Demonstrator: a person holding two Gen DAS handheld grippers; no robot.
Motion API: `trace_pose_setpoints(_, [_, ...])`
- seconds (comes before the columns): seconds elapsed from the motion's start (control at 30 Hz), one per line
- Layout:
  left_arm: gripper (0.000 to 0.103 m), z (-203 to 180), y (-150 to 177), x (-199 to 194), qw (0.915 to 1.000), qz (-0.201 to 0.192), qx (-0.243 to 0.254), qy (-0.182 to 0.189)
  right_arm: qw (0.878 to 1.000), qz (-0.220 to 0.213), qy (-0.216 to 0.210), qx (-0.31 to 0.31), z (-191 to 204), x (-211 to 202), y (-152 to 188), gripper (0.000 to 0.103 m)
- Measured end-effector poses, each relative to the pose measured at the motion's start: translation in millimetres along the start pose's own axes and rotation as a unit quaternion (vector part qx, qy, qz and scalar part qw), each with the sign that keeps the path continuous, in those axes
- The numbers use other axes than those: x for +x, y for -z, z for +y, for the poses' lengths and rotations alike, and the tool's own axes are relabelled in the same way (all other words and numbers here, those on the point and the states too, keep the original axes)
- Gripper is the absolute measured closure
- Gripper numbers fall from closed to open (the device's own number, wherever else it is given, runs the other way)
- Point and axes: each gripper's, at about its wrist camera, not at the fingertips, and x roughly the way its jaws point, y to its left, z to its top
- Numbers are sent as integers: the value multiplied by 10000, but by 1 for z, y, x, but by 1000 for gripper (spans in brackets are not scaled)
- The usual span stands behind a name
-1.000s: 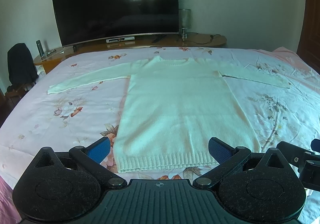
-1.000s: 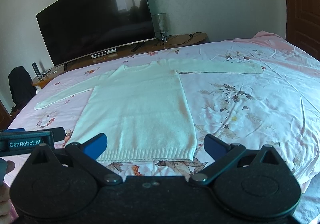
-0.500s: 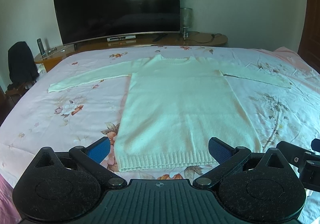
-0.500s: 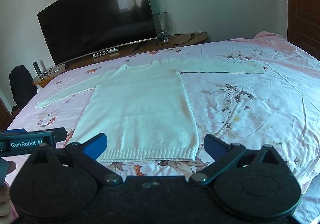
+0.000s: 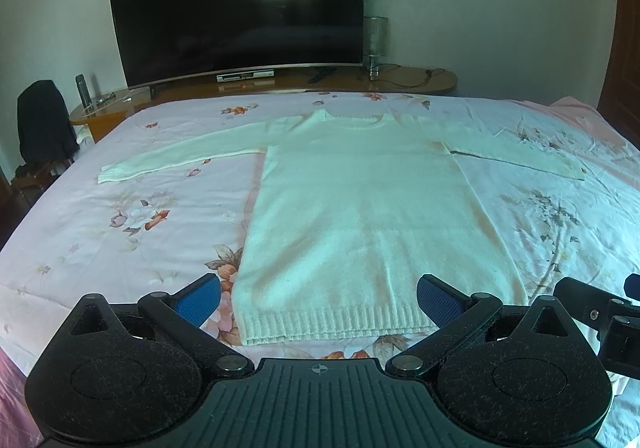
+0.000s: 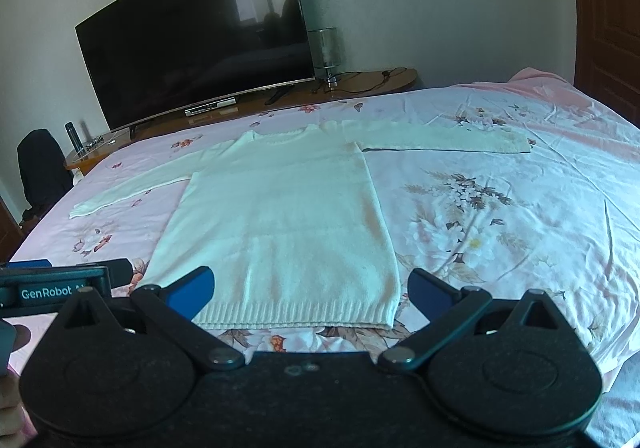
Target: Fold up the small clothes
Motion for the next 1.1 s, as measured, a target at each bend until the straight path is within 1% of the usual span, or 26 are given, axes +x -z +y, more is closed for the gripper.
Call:
trace_pose_setpoints(0.27, [0,3,-3,9,10000,45,-1,-35,10000,-6,72,2,-1,7,-5,0])
trace_pose_setpoints(0.53, [0,0,-16,29,9999,97,42,-66,9997,21,244,-24,-5,21,-15,0])
trace_pose_setpoints(0.87, [0,-9,-41,67,9998,189,93,-44,9986,54,533,23,-18,48,-32,0])
trace_pose_setpoints(1.1, [0,-19,-66,106,9995,249,182,-58,9973,98,718,136,-34,79,-50,0])
